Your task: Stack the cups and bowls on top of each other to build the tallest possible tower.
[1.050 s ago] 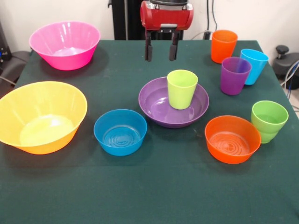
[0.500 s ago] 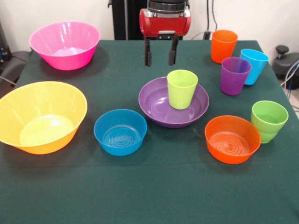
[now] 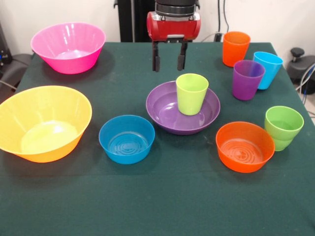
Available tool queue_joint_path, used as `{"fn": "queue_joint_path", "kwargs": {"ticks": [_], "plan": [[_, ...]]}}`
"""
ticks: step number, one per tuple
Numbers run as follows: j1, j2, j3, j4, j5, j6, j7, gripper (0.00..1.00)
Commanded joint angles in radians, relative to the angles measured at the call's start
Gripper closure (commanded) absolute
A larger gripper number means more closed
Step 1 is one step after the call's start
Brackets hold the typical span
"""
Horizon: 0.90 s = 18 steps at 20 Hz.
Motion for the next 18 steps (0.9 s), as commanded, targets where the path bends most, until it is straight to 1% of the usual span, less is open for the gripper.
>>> {"fn": "queue_joint_path", "kwargs": {"ticks": [1,2,13,18], "plan": [[-0.025,0.046,0.226,-0.069,0.085,0.112,-0.134,0.0],[-0.022,0.055,0.222,-0.073,0.075,0.112,-0.123,0.0],[-0.017,0.095,0.226,-0.099,0.055,0.141,-0.092,0.0],[-0.018,0.095,0.23,-0.1,0.055,0.144,-0.099,0.0]]}}
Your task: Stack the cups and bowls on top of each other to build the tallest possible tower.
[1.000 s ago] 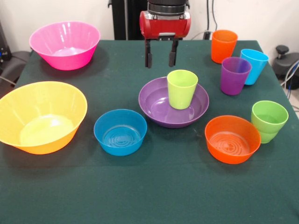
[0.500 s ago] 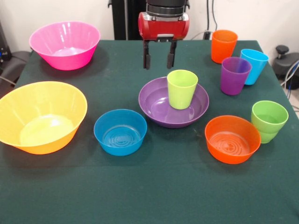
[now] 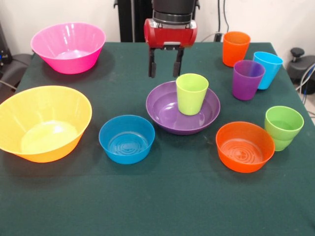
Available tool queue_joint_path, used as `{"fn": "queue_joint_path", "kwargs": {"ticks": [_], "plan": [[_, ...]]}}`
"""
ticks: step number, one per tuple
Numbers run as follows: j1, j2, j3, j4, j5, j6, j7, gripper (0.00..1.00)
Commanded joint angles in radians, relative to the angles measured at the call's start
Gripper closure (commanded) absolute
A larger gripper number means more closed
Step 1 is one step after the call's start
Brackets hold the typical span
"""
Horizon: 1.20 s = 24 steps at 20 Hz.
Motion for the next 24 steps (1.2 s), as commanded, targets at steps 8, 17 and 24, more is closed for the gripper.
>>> {"fn": "queue_joint_path", "kwargs": {"ticks": [8,17,24], "plan": [[0.002,0.091,0.19,-0.098,0.01,0.063,-0.03,0.0],[0.044,0.103,0.167,-0.095,0.024,0.077,0.08,0.0],[0.084,0.126,0.128,-0.123,0.012,0.061,0.253,0.0]]}}
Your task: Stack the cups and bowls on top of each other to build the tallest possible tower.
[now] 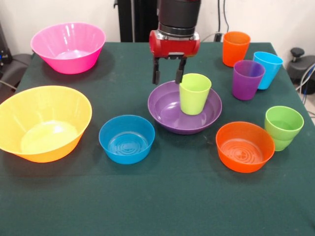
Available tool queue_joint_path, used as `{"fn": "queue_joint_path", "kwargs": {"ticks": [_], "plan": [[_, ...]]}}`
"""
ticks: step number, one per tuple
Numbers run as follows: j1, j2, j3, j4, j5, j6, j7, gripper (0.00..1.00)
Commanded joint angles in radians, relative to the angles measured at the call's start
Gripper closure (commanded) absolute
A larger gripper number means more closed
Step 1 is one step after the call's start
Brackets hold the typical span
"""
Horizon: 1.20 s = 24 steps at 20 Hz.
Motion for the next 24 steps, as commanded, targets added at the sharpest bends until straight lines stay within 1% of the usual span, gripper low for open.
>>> {"fn": "queue_joint_path", "kwargs": {"ticks": [1,7,10,16,24], "plan": [[0.047,0.069,0.119,-0.121,0.012,0.045,0.271,0.0],[0.073,0.104,0.077,-0.154,0.003,0.037,0.414,0.0],[0.082,0.134,0.044,-0.176,-0.005,0.03,0.486,0.0],[0.093,0.175,-0.029,-0.2,-0.024,0.004,0.563,0.0],[0.092,0.195,-0.091,-0.219,-0.035,-0.038,0.609,0.0]]}}
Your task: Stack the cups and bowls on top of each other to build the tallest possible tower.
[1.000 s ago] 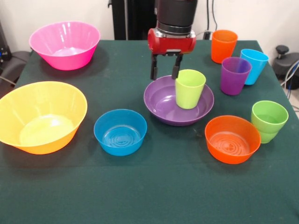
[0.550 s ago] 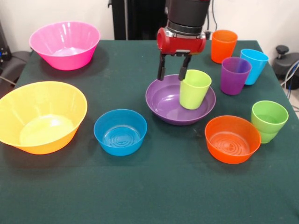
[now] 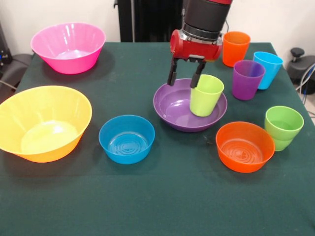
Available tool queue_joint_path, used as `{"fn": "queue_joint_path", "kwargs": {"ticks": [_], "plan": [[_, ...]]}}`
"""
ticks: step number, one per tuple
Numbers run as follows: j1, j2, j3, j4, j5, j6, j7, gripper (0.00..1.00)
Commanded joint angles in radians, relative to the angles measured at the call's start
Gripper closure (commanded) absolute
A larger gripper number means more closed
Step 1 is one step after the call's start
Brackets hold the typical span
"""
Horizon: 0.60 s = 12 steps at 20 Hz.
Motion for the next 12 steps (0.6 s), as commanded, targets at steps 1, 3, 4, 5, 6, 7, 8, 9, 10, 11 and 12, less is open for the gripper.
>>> {"fn": "queue_joint_path", "kwargs": {"ticks": [1,3,4,5,6,7,8,9,10,11,12], "plan": [[0.003,0.058,0.052,-0.142,-0.018,-0.04,0.326,0.0],[0.004,0.061,0.036,-0.141,-0.021,-0.047,0.334,0.0],[0.005,0.069,0.019,-0.143,-0.028,-0.051,0.35,0.0],[0.006,0.073,0.01,-0.144,-0.03,-0.055,0.358,0.0],[0.005,0.075,-0.001,-0.145,-0.036,-0.067,0.365,0.0],[0.005,0.074,-0.005,-0.145,-0.034,-0.071,0.369,0.0],[0.002,0.071,-0.009,-0.146,-0.035,-0.08,0.368,0.0],[-0.002,0.067,-0.013,-0.146,-0.036,-0.089,0.367,0.0],[-0.011,0.06,-0.019,-0.152,-0.04,-0.103,0.367,0.0],[-0.02,0.053,-0.026,-0.158,-0.044,-0.117,0.367,0.0],[-0.021,0.04,-0.022,-0.147,-0.041,-0.129,0.355,0.0]]}}
